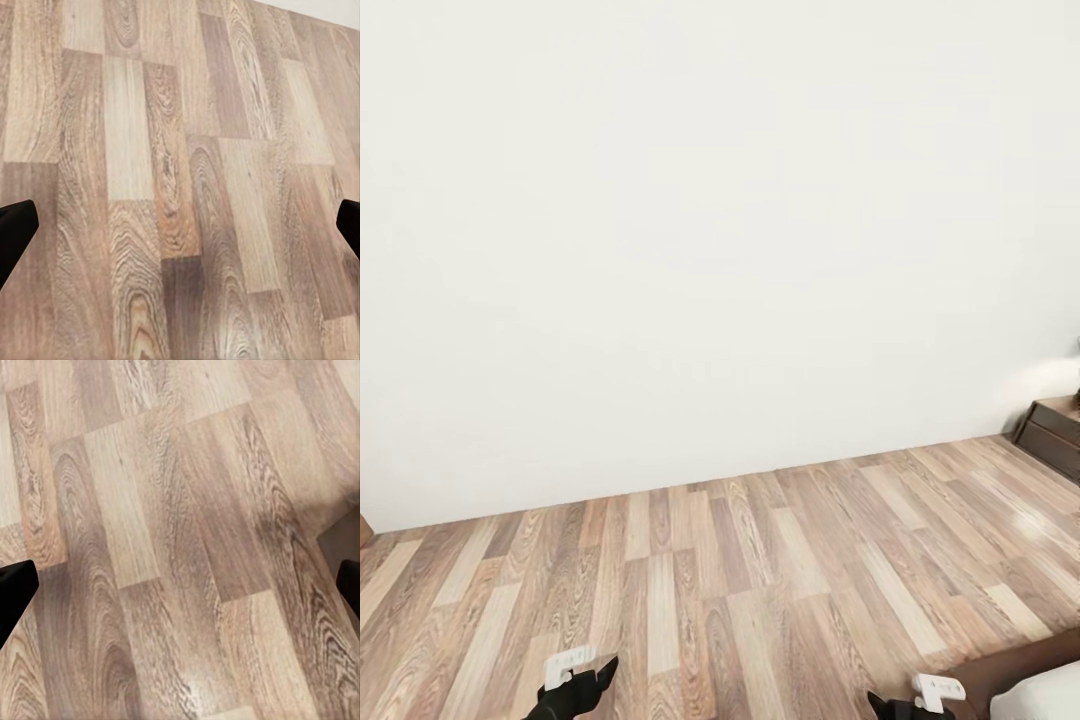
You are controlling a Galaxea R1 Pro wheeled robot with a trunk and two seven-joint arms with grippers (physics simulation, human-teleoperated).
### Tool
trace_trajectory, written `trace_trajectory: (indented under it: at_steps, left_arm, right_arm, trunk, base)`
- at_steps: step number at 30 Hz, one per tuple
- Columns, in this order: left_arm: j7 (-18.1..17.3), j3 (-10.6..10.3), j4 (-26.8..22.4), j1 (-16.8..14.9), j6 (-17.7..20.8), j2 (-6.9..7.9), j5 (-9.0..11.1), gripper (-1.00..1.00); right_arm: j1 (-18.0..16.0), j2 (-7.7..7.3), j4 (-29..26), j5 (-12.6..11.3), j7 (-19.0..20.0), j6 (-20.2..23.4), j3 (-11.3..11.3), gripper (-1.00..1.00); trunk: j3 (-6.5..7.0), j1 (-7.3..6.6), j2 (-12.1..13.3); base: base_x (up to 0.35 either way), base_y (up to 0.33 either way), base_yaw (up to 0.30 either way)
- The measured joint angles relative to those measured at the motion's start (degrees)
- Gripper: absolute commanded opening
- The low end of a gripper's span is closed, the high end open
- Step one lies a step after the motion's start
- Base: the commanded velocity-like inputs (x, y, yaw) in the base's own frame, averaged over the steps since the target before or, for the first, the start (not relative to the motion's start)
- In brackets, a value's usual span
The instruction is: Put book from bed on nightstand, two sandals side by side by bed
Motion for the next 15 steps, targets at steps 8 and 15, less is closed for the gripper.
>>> trace_trajectory:
  at_steps: [8,15]
  left_arm:
    - [0.0,0.0,0.0,0.0,0.0,-0.05,0.0,1.0]
    - [0.0,0.0,0.0,0.0,0.0,-0.03,0.0,1.0]
  right_arm:
    - [0.0,-0.01,0.0,0.0,0.1,0.0,0.0,1.0]
    - [0.0,-0.01,0.0,0.0,0.1,0.0,0.0,1.0]
  trunk:
    - [0.01,0.0,0.0]
    - [0.01,0.0,0.0]
  base:
    - [0.0,0.0,-0.131]
    - [0.0,0.0,-0.276]
